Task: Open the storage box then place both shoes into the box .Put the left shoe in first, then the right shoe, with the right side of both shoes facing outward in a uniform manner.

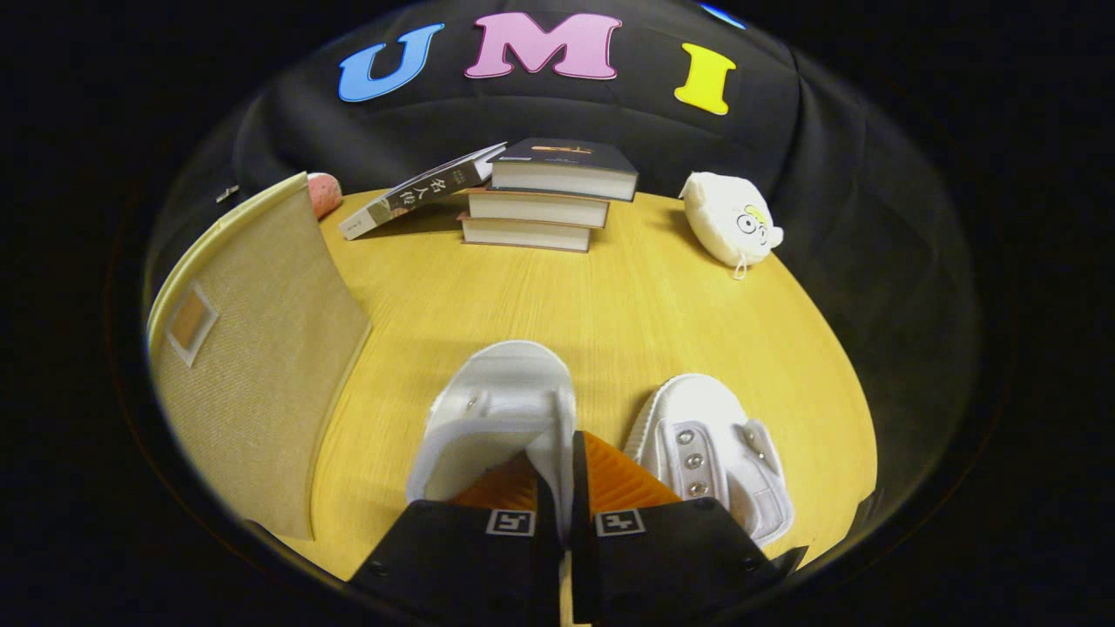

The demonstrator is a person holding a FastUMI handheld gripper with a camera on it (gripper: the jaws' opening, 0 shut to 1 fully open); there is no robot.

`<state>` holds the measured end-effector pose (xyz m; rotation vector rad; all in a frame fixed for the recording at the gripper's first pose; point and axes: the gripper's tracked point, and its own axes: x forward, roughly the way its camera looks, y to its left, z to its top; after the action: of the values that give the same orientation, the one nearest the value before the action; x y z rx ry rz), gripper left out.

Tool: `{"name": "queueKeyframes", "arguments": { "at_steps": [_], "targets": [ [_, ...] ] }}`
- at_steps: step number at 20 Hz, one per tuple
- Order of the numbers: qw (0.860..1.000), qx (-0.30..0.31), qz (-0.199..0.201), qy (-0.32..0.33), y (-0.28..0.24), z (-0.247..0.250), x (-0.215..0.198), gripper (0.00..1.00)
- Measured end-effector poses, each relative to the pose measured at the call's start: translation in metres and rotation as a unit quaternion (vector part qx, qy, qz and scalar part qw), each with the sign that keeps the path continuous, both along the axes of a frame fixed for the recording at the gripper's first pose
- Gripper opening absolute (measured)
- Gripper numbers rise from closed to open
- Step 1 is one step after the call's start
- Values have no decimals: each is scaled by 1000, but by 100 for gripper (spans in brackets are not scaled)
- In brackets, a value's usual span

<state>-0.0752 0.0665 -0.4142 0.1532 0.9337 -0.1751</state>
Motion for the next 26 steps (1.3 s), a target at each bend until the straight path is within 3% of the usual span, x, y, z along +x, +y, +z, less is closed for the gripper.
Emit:
{"name": "queueKeyframes", "arguments": {
  "at_steps": [6, 15, 20, 26],
  "targets": [
    [1000, 31, -1, 1, 16, 34, -8, 6],
    [996, 78, -13, -34, 38, 161, 19, 6],
    [991, 132, 0, -20, 94, 213, 48, 6],
    [985, 167, 4, 45, 168, 214, 73, 6]
  ]
}}
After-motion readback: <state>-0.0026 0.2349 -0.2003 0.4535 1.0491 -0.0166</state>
